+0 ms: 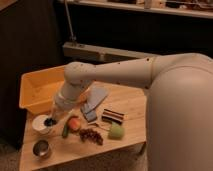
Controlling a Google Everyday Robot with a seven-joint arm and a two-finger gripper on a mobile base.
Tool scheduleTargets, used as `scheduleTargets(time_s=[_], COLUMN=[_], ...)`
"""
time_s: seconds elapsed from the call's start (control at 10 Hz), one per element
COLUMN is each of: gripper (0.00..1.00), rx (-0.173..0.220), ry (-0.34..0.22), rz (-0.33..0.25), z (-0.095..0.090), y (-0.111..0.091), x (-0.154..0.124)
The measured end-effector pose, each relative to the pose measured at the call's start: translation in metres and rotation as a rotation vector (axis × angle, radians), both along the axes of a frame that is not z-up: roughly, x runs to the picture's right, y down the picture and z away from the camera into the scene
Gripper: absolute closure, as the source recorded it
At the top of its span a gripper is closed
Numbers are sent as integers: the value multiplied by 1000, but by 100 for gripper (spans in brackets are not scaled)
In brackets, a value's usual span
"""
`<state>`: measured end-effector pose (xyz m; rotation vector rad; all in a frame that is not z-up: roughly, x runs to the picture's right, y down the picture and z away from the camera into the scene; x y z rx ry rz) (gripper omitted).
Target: Place brush in metal cup
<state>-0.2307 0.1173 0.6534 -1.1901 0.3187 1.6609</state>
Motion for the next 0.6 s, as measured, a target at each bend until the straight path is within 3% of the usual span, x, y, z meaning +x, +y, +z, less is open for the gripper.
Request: scheduleTargets(time_s=[0.3,0.6], gripper=[100,100], rx=[0,27], ry=[0,-47], rz=[1,-8], z=[1,-10], y=[6,35], x=[1,-12])
